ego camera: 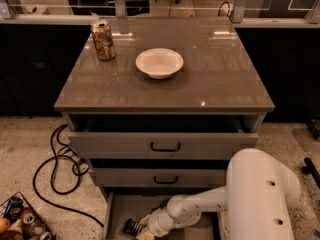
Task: Place rxbar chocolate into bottom drawer
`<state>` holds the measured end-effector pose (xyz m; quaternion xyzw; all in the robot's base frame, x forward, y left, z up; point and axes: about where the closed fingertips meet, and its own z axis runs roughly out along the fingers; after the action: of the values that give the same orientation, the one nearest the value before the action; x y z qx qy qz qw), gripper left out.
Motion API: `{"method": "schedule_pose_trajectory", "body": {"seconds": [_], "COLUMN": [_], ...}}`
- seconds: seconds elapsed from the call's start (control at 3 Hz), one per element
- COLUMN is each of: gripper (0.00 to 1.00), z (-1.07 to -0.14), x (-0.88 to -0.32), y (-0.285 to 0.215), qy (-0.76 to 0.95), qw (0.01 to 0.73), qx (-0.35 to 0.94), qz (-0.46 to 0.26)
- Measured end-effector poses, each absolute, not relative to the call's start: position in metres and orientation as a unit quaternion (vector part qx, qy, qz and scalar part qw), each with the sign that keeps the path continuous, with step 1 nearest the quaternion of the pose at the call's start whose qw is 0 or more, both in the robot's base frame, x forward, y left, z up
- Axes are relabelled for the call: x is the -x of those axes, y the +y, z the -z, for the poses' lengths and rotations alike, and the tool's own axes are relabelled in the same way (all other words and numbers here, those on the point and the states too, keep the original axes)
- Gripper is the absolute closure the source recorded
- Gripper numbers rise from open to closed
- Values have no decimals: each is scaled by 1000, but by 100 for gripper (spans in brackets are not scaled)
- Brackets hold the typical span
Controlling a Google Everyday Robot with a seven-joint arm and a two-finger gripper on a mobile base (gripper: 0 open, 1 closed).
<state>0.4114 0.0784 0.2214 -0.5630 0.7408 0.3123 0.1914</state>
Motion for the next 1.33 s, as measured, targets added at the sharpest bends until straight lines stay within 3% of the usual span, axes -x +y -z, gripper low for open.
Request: {"method": "schedule_pose_trajectory", "body": {"seconds": [0.33, 0.67, 1.33], "gripper": [100, 86, 39], "z": [-201, -198, -197], "x": [-413, -412, -409], "y": [85, 87, 89], "qy": [763, 765, 765], "qw": [188, 187, 185], "qx": [536, 533, 533], "qz": [-309, -309, -311]}}
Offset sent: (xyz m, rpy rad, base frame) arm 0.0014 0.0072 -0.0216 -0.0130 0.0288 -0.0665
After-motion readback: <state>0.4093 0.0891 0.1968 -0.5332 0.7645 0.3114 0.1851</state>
